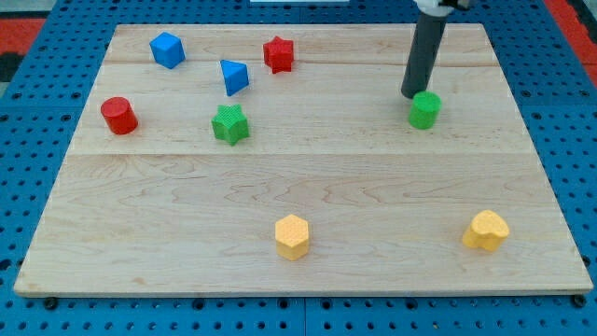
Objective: Move the red circle into the green star
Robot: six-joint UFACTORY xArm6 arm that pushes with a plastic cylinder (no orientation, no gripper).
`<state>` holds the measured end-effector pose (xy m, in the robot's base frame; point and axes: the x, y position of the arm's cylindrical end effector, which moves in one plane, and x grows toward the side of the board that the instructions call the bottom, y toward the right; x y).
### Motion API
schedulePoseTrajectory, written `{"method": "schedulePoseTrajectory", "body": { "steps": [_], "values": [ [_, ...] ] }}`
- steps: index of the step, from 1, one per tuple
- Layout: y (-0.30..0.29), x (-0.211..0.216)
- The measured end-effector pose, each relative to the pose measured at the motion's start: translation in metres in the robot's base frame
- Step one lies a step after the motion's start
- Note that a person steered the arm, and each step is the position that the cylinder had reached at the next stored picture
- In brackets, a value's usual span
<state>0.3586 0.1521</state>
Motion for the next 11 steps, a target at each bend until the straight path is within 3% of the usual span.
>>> {"method": "schedulePoseTrajectory", "body": {
  "steps": [1,2,3,4,5,7,9,11],
  "values": [
    [-0.060,0.014],
    [-0.149,0.078],
    [-0.271,0.112],
    [-0.412,0.074],
    [-0.456,0.053],
    [-0.435,0.026],
    [-0.357,0.036],
    [-0.267,0.014]
  ]
}}
